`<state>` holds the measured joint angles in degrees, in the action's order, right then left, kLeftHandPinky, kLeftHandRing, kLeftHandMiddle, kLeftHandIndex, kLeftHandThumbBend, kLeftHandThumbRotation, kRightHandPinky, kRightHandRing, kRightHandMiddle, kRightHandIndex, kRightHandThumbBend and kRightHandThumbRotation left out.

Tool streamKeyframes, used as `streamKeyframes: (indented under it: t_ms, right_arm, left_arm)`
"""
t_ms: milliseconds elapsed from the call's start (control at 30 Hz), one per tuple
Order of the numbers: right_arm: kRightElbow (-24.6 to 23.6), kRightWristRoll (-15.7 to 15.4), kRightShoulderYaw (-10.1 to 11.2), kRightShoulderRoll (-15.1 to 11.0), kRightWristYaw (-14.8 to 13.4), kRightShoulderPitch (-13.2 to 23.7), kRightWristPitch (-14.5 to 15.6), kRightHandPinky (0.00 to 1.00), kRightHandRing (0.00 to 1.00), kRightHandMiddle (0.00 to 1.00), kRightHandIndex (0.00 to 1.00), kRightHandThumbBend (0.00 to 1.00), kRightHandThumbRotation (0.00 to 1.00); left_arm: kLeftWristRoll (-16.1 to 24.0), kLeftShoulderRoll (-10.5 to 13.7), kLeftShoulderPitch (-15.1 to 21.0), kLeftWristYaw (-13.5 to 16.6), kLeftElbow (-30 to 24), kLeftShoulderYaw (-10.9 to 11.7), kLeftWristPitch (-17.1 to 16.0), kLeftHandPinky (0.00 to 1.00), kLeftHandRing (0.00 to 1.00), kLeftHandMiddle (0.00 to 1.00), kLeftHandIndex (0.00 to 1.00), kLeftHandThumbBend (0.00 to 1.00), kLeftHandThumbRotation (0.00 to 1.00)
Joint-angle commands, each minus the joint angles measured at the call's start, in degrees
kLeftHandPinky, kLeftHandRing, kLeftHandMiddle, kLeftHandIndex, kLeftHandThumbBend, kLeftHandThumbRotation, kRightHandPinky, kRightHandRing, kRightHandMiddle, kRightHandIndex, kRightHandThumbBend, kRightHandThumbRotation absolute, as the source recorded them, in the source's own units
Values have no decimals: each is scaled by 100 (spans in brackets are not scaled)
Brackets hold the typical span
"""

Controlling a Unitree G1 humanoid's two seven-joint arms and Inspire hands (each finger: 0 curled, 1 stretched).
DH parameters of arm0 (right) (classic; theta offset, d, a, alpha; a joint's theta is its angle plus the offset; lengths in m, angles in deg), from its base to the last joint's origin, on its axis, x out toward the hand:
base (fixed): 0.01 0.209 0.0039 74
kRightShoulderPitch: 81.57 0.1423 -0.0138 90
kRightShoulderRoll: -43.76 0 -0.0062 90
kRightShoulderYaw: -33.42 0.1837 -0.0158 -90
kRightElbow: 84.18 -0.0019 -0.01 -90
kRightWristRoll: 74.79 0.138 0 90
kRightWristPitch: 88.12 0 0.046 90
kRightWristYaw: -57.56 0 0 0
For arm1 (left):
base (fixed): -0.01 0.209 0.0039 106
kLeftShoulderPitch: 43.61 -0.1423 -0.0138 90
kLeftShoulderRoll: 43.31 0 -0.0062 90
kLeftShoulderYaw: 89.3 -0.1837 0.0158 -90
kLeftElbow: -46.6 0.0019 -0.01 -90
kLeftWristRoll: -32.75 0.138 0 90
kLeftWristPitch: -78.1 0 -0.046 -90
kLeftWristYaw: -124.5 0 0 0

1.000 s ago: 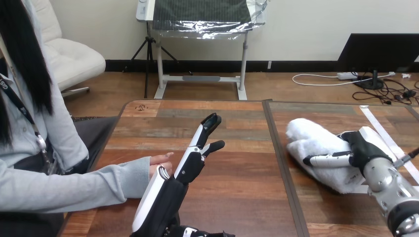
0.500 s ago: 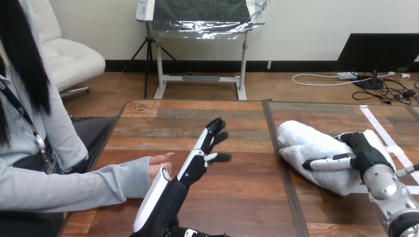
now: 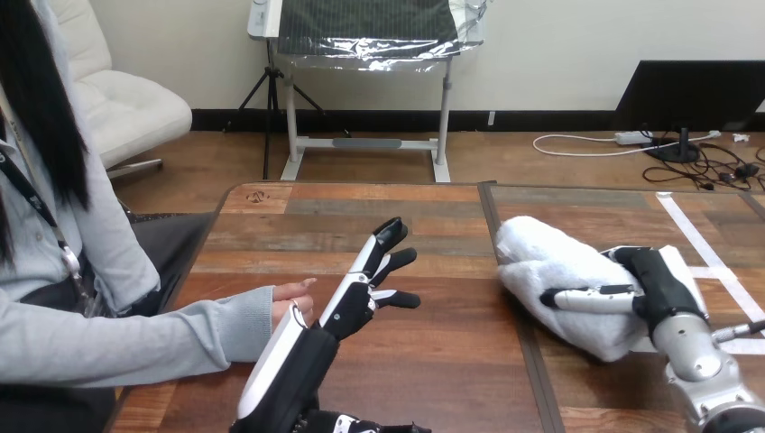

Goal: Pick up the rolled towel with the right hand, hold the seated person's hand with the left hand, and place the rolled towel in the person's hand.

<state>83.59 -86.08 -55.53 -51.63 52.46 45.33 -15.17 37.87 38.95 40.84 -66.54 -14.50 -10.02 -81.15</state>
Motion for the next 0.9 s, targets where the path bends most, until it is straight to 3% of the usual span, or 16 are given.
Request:
streamKeyframes:
  t_ms: [0, 333, 500, 867]
  right_arm:
    - [-134, 236, 246, 248, 102, 151, -374, 32, 38, 47, 52, 83, 0]
    - [-187, 738, 689, 442, 413, 137, -828, 30, 36, 46, 49, 84, 0]
    - [-208, 888, 806, 523, 499, 136, -983, 30, 36, 47, 48, 85, 0]
    - [-256, 1286, 1152, 745, 874, 154, -1290, 31, 37, 47, 48, 85, 0]
  left_arm:
    - [-52, 37, 171, -3, -341, 10, 40, 74, 92, 98, 100, 100, 68]
    - [-37, 115, 205, -17, -399, 48, 66, 75, 93, 98, 100, 100, 66]
    - [-15, 164, 206, -19, -470, 78, 131, 77, 94, 99, 100, 100, 64]
    - [713, 123, 133, 354, -740, 582, 255, 77, 91, 96, 97, 100, 56]
